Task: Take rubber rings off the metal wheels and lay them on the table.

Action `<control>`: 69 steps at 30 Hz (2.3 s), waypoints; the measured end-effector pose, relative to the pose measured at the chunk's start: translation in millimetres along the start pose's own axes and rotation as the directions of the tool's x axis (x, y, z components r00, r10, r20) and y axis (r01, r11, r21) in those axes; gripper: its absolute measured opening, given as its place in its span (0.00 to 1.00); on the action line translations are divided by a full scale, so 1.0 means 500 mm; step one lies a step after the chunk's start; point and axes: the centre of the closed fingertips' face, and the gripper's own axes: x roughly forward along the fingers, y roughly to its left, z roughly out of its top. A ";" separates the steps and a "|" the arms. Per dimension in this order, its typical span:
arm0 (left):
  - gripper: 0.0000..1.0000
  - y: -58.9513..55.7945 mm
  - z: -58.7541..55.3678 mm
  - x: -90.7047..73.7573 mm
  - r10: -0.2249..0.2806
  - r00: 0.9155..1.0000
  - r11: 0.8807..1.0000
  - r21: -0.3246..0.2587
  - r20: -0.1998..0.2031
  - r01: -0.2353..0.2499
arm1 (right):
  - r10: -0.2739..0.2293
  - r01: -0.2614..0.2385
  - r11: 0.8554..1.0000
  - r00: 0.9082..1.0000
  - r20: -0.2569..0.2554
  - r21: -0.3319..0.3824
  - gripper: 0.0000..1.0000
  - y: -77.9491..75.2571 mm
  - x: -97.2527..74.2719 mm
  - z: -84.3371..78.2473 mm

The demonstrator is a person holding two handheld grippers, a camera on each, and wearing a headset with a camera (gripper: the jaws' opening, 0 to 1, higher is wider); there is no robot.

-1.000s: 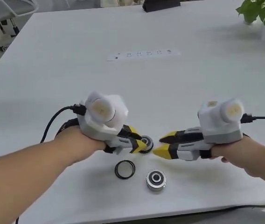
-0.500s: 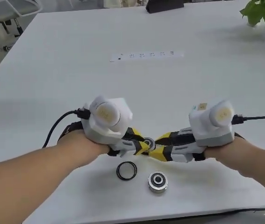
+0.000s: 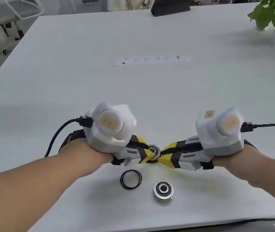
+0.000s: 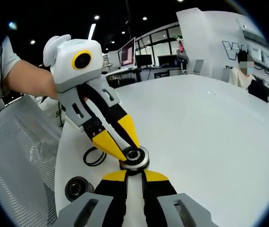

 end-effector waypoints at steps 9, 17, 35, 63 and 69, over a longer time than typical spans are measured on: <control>0.07 -0.001 -0.001 -0.002 0.008 1.000 1.000 -0.007 0.001 -0.008 | -0.001 0.001 0.998 1.000 -0.002 0.059 0.01 0.001 -0.003 -0.003; 0.07 -0.001 -0.001 -0.003 0.013 1.000 1.000 -0.008 0.002 -0.013 | -0.007 0.007 0.982 1.000 0.003 0.187 0.00 -0.005 -0.006 -0.002; 0.06 0.000 0.001 -0.002 0.023 1.000 1.000 -0.017 0.001 -0.023 | -0.041 0.019 0.940 0.998 0.056 0.342 0.00 -0.005 -0.018 0.014; 0.06 -0.002 0.001 0.000 0.035 0.999 0.999 -0.015 -0.011 -0.036 | -0.012 -0.014 0.949 0.997 0.080 0.316 0.00 0.013 -0.014 0.038; 0.06 -0.003 0.001 0.000 0.034 0.999 0.999 -0.013 -0.012 -0.034 | 0.015 -0.045 0.951 0.995 0.099 0.306 0.00 0.027 -0.010 0.047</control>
